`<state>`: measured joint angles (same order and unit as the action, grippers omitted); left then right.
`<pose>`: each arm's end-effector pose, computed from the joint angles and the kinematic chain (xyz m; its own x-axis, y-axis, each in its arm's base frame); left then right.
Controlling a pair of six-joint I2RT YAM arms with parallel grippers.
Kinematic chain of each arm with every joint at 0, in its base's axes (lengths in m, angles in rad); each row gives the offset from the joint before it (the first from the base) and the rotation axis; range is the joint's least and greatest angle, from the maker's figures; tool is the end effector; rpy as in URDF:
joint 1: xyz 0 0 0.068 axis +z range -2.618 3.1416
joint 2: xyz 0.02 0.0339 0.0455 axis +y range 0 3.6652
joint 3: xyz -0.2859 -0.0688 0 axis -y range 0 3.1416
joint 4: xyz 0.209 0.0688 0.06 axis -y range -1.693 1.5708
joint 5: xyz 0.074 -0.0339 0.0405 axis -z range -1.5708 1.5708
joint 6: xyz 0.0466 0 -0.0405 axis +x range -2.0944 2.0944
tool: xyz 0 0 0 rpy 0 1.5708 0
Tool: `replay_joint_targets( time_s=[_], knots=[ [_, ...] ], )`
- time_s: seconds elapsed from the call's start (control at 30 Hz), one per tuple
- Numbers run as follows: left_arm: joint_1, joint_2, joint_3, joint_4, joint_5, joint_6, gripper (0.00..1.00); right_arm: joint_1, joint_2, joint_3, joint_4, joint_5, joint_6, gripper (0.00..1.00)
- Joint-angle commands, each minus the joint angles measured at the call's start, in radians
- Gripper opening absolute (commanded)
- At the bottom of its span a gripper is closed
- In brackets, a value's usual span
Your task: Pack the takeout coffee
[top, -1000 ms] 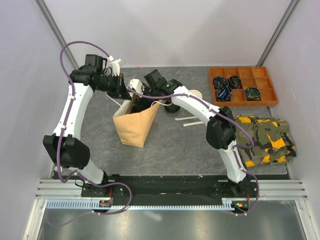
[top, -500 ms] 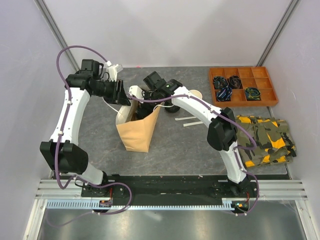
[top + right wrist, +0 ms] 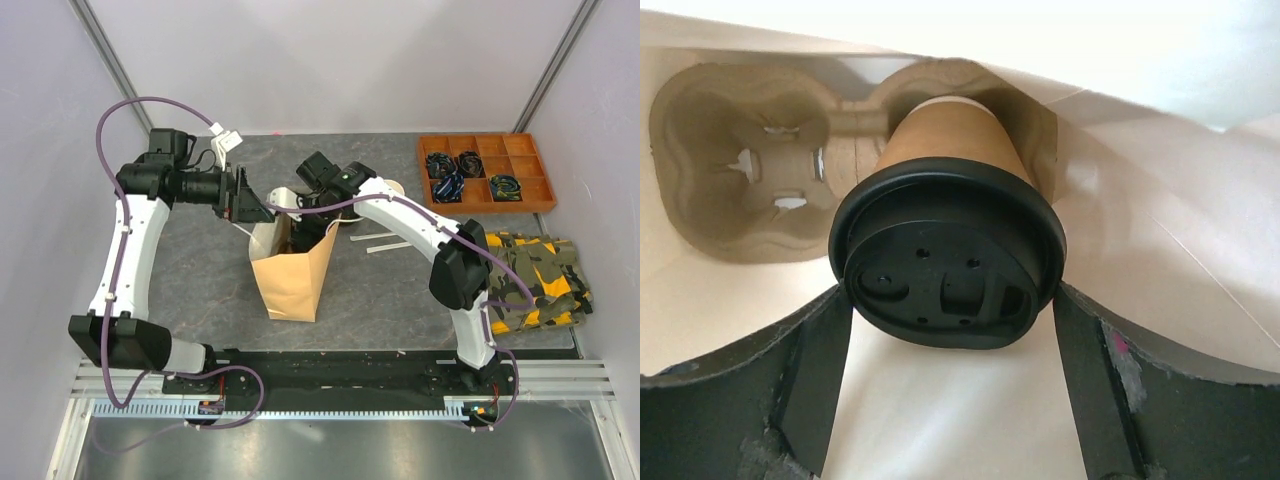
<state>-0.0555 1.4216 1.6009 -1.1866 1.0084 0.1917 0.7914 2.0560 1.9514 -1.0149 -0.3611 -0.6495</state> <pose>0.2227 -0.0519 0.4090 -0.7370 0.1427 -0.6606 0.6328 0.4891 -0.6003 0.2826 0.3094 0.2984 -0.0357 -0.8412 -0.5396 -0.9987 0.0492 -0.0106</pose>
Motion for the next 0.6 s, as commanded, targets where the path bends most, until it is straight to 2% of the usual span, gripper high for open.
replay_joint_targets(
  time_s=[0.0,0.13,0.17,0.2,0.37,0.43,0.57],
  knots=[
    [-0.003,-0.084,-0.065,0.103,0.271,0.051,0.96,0.011,-0.028,-0.026,-0.09,0.004,0.019,0.19],
    [-0.003,-0.099,-0.108,0.136,0.338,0.038,0.82,0.011,-0.033,-0.037,-0.079,0.007,0.024,0.19],
    [-0.003,-0.099,-0.113,0.139,0.338,0.034,0.72,0.009,-0.042,-0.049,-0.076,0.007,0.024,0.19],
    [-0.001,-0.099,-0.12,0.137,0.338,0.029,0.67,0.009,-0.048,-0.057,-0.067,0.005,0.024,0.19],
    [-0.001,-0.135,-0.154,0.14,0.417,0.077,0.54,0.011,-0.074,-0.101,-0.037,0.008,0.025,0.19],
    [-0.001,-0.142,-0.164,0.15,0.459,0.089,0.54,0.011,-0.077,-0.108,-0.031,0.011,0.022,0.19],
    [-0.001,-0.164,-0.157,0.258,0.51,0.016,0.63,0.011,-0.086,-0.123,-0.022,0.016,0.016,0.19]
  ],
)
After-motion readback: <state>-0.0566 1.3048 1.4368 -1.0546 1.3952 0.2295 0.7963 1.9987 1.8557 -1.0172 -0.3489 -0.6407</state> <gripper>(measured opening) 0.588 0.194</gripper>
